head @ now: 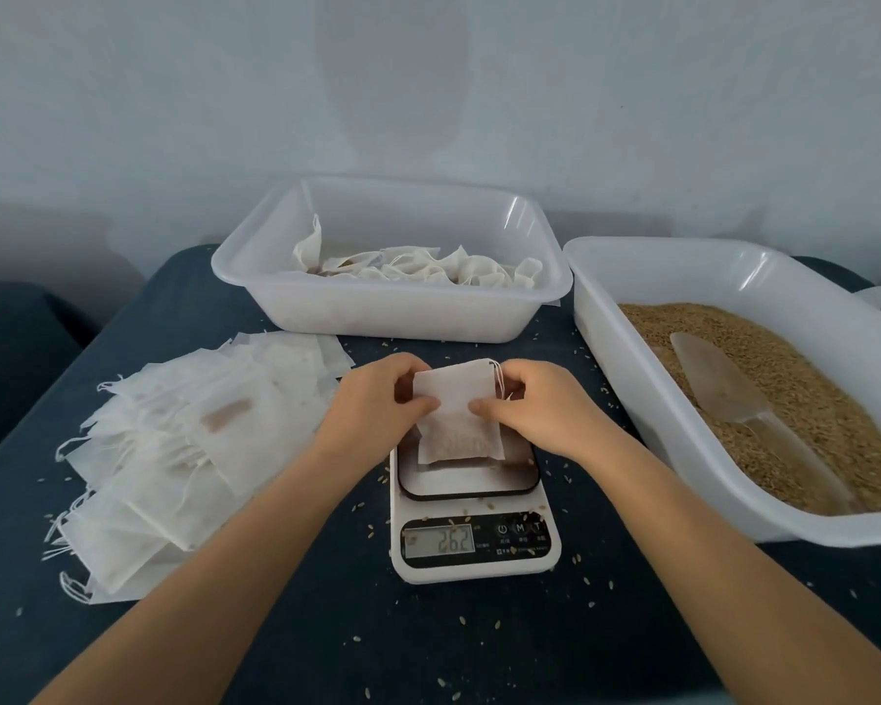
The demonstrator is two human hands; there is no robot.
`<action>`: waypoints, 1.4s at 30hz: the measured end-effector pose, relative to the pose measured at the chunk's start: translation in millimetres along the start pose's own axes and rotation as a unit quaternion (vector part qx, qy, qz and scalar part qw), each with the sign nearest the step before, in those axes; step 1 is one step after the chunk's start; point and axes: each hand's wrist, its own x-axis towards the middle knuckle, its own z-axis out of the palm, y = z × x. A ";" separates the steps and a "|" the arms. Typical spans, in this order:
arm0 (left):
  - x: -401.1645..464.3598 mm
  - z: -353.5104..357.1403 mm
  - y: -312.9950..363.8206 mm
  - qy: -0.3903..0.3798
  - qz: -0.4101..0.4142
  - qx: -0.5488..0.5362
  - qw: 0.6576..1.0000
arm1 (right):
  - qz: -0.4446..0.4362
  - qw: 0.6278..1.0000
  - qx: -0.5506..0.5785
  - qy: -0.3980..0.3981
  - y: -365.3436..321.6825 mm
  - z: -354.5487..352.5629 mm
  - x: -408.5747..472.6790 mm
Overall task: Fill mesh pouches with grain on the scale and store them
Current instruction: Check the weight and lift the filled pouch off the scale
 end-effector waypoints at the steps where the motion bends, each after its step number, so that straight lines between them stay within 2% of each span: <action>1: 0.1 -0.8 -0.1 0.008 -0.003 -0.015 1.000 | -0.001 1.000 0.014 0.005 0.4 -1.2 -1.1; 10: -1.7 -4.0 -3.9 0.082 -0.004 -0.068 0.994 | -0.023 0.990 0.093 0.099 -0.1 -4.0 -12.8; 15: -4.1 -3.6 -5.4 0.113 -0.002 -0.077 0.991 | -0.028 0.988 0.109 0.103 -3.4 -3.5 -17.5; 42: -7.8 0.8 3.0 0.094 -0.011 -0.057 0.994 | -0.024 0.987 0.121 0.100 -1.5 -1.5 -21.8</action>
